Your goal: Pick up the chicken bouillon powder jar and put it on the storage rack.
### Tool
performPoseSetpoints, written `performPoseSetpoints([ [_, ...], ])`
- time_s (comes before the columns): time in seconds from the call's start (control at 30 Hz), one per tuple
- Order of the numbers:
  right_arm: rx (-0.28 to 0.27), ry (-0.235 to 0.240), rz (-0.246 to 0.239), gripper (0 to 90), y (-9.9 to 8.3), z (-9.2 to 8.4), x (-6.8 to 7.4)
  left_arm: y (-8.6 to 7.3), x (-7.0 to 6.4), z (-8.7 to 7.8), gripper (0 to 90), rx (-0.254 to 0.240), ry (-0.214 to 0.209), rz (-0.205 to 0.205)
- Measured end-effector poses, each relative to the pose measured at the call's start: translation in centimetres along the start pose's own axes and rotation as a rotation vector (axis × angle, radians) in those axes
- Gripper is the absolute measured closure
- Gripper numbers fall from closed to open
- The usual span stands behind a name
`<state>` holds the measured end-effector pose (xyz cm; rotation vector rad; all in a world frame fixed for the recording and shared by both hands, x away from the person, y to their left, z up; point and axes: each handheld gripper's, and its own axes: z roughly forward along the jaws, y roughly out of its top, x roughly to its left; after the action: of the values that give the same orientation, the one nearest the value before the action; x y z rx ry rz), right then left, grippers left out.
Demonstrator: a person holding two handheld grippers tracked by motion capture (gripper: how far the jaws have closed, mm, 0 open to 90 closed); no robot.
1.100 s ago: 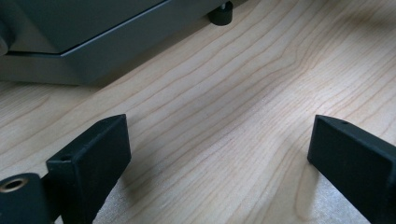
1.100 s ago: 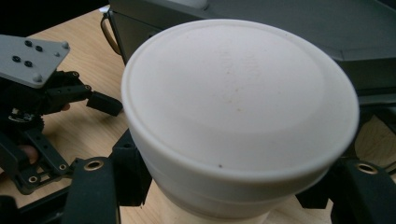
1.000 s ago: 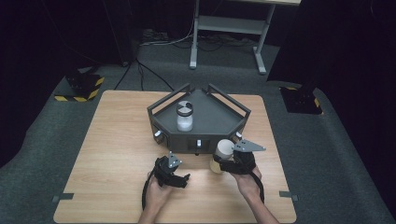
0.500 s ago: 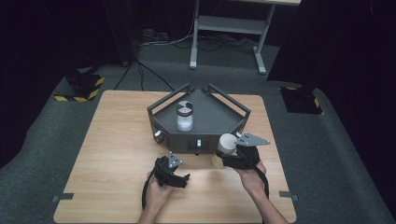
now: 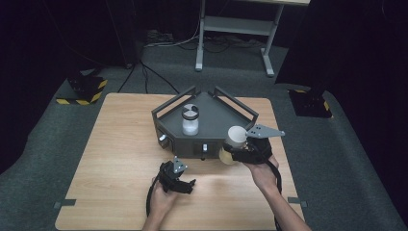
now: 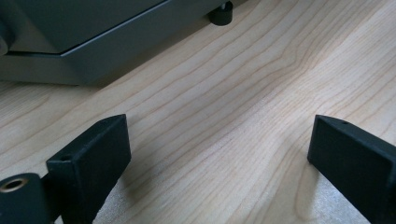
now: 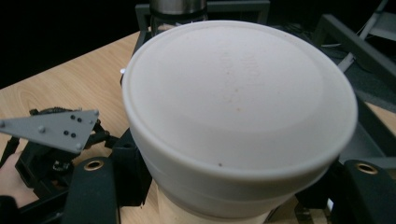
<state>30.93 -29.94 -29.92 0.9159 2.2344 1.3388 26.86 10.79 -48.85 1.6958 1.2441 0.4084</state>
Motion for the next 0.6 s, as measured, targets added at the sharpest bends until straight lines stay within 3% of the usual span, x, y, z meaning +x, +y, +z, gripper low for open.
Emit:
performPoseSetpoints([
  [0.6, -0.004, -0.007, -0.03, 35.0, 4.2, 1.0, -0.3, 0.0, 0.0, 0.0, 5.8, -0.001, 0.0, -0.001],
])
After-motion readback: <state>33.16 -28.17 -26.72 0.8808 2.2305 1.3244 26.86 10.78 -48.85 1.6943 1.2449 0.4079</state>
